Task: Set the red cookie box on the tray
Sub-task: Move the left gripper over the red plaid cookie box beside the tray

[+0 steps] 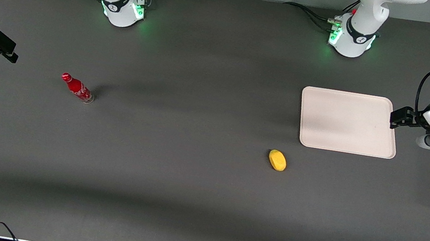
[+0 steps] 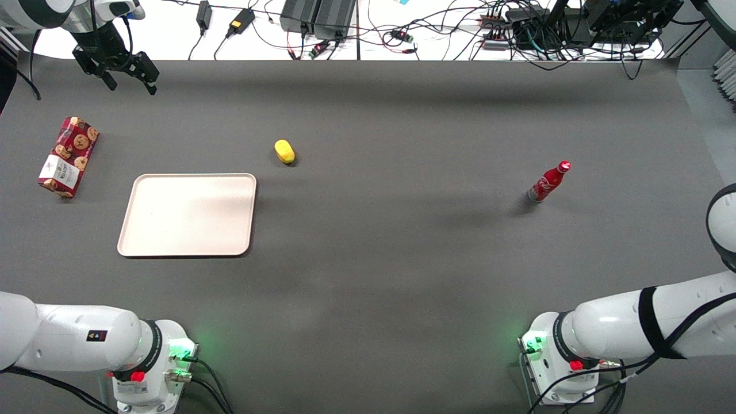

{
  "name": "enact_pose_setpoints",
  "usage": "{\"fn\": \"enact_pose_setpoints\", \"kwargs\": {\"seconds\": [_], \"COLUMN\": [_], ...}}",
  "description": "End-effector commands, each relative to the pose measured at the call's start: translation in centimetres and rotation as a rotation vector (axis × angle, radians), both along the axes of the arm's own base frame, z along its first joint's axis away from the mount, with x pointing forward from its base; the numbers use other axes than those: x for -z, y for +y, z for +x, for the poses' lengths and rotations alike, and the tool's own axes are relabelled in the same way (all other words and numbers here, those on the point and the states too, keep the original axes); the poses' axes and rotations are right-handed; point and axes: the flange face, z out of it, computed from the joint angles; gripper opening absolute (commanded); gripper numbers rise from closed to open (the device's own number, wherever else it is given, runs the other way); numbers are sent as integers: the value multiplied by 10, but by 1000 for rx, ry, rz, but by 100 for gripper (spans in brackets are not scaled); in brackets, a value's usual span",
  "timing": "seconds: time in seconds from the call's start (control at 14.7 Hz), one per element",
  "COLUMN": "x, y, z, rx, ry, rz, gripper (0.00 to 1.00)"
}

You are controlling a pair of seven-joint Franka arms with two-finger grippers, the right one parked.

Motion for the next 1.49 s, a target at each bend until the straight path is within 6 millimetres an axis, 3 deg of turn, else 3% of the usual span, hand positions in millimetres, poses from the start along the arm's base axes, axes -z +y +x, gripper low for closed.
{"fn": "enact_pose_setpoints", "kwargs": {"seconds": [0.0, 1.02, 1.15, 1.43], "x": [-3, -5, -7, -10], "y": [-2, 1, 9, 53], "z": [2, 2, 2, 2], "rx": [-2, -7, -7, -77], "ry": [10, 23, 18, 12], "rz": [0, 4, 4, 9], "gripper": [100, 100, 100, 100]}}
